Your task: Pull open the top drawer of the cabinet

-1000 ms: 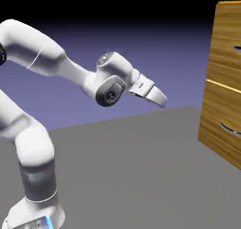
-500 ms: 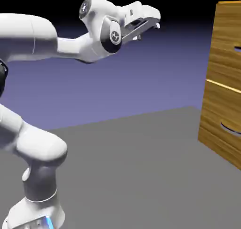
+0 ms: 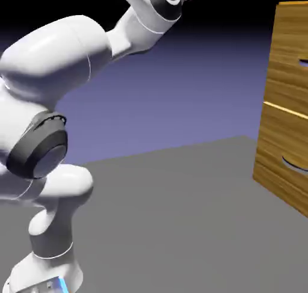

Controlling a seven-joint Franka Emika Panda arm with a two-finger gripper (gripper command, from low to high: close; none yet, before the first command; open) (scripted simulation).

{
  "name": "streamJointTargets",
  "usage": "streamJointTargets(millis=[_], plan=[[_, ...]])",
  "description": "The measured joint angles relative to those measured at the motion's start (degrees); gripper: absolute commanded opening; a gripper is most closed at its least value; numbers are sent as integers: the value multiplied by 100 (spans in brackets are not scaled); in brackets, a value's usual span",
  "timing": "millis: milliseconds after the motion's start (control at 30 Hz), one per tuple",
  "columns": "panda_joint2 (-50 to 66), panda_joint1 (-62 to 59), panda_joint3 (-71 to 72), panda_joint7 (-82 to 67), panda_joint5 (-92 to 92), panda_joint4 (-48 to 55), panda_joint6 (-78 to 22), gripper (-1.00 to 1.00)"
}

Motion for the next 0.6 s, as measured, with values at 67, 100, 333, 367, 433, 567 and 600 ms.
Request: streamJointTargets(millis=[67, 100, 333, 367, 433, 567, 600], plan=[[-124, 415, -249, -80, -431, 288, -71, 0], [-185, 623, -374, -120, -647, 432, -107, 0], [-618, 2076, -1247, -400, -2156, 1439, -356, 0], [-679, 2284, -1372, -440, -2372, 1583, -391, 0], [-803, 2699, -1621, -520, -2803, 1871, -462, 0], [-1050, 3530, -2120, -680, -3666, 2446, -605, 0], [-1112, 3738, -2244, -719, -3881, 2590, -640, 0]])
